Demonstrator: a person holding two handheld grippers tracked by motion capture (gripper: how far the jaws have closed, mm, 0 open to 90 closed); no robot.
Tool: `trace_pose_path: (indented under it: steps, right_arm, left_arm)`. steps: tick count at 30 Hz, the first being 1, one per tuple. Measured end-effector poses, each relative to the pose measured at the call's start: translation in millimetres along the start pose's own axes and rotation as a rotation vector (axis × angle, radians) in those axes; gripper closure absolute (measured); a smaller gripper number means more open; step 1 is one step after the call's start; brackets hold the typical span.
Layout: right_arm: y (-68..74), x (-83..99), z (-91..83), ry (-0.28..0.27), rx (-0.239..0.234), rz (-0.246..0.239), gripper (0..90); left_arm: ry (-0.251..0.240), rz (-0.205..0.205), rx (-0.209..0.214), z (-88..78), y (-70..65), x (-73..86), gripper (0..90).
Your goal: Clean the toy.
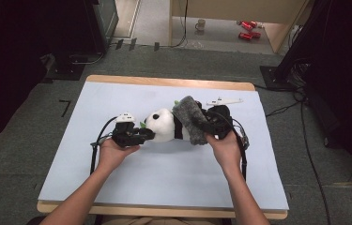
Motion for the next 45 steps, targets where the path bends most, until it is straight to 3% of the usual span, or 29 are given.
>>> trace_pose_path:
  steps: [2,4,11,16,19,23,26,32,37,42,45]
  right_arm:
    - [-9.2,7.5,4.6,0.023,0.026,0.001,78.7]
    - [-15.3,9.3,3.2,0.005,-0.003,0.035,78.7]
    - [-28.6,9.4,-5.0,-0.003,0.019,0.049,78.7]
    - [-40.4,5.7,-19.5,-0.020,0.071,0.046,78.7]
    - [-44.7,2.2,-30.8,-0.045,0.075,0.068,78.7]
    - [-36.1,-4.3,-40.5,-0.070,0.053,0.060,78.7]
    - [-20.8,-8.9,-41.0,-0.077,0.013,0.038,78.7]
    - [9.7,0.2,-28.2,-0.001,-0.076,0.008,78.7]
    - [9.2,18.1,-7.7,0.064,-0.077,0.014,78.7]
    - [2.8,18.6,3.9,0.041,-0.050,0.006,78.7]
    - [-0.1,15.8,6.6,0.026,-0.037,0.001,78.7]
  left_arm:
    - [-0.002,0.003,0.004,0.4,-0.8,0.1,63.5]
    - [-0.001,0.005,0.004,0.6,-1.2,-0.3,63.6]
    - [-0.005,0.009,0.014,-0.4,-0.3,-1.4,63.9]
    - [0.004,0.003,0.020,-2.3,2.0,-2.3,64.6]
    - [0.015,0.012,0.037,-4.6,2.3,-1.2,67.3]
    - [0.026,0.024,0.043,-10.1,5.7,-0.9,70.4]
    - [0.038,0.035,0.063,-18.1,6.9,0.3,71.7]
    - [0.043,0.031,0.069,-29.0,12.8,6.4,71.2]
    - [0.023,0.046,0.067,-28.1,14.6,6.6,68.6]
    - [-0.015,0.090,0.048,-30.1,17.7,6.1,51.9]
    - [-0.044,0.148,0.028,-31.7,20.6,7.9,44.8]
Point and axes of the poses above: each handheld gripper's, and its own axes: z roughly forward along the jaws, x roughly out of its underside, y roughly to its left, the point moved 10 cm from there along z, roughly forward along the jaws, and after that the axes turned 4 degrees about -x, right-handed, at the moved point
